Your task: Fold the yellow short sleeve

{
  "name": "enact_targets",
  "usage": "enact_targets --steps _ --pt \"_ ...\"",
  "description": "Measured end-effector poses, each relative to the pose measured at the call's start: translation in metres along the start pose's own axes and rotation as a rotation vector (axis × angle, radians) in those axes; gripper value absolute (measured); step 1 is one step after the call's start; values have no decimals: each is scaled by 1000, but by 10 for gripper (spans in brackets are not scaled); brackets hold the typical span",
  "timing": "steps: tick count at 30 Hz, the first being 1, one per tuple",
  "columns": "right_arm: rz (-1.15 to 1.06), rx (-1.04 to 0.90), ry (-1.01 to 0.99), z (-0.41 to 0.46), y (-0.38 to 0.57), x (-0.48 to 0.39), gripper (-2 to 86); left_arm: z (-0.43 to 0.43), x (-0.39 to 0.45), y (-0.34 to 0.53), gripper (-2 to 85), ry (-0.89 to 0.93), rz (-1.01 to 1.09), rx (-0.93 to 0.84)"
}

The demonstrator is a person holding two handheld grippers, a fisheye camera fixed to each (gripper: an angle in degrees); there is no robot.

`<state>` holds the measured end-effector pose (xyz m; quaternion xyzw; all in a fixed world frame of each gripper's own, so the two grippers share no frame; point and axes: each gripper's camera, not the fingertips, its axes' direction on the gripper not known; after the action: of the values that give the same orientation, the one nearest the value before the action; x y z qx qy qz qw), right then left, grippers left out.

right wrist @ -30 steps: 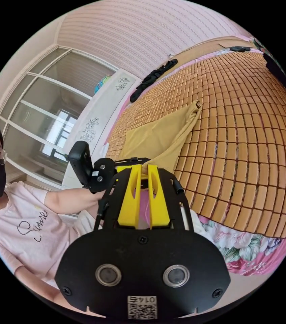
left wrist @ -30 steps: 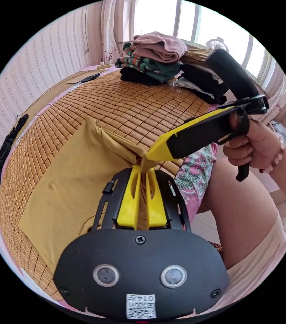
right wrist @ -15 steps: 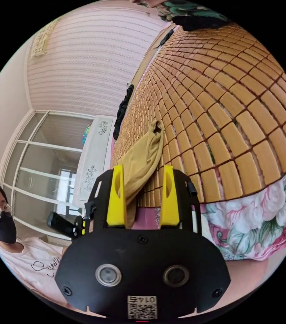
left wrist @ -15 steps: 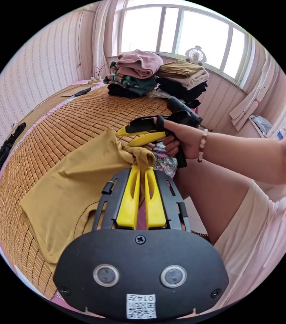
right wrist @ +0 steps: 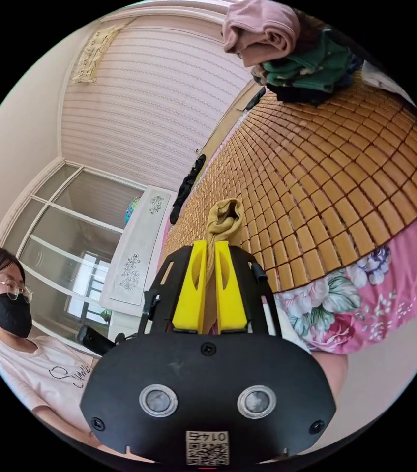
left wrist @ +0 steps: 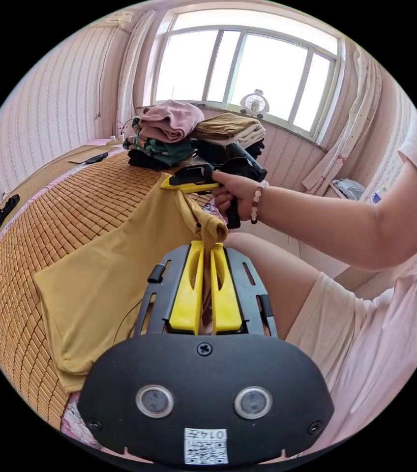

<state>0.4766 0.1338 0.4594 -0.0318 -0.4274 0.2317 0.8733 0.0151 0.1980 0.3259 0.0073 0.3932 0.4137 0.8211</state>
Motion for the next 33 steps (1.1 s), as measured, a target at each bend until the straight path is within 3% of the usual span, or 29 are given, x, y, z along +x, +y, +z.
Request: enact_targets --steps 5,13,19,26,33 --pt "-185 -195 24 65 -39 -79 18 -50 -29 17 -9 -47 -151 97" --pt "-202 -413 153 258 -52 -130 22 -101 -139 98 -5 -221 -602 13" --pt "-194 -439 328 335 -53 -158 33 -95 -179 127 26 -235 -679 -66" --pt "-447 -438 388 346 -72 -200 57 -109 -179 153 50 -384 -624 -325" --pt "-675 -579 574 389 -84 -197 86 -126 -183 155 104 -318 -695 -212"
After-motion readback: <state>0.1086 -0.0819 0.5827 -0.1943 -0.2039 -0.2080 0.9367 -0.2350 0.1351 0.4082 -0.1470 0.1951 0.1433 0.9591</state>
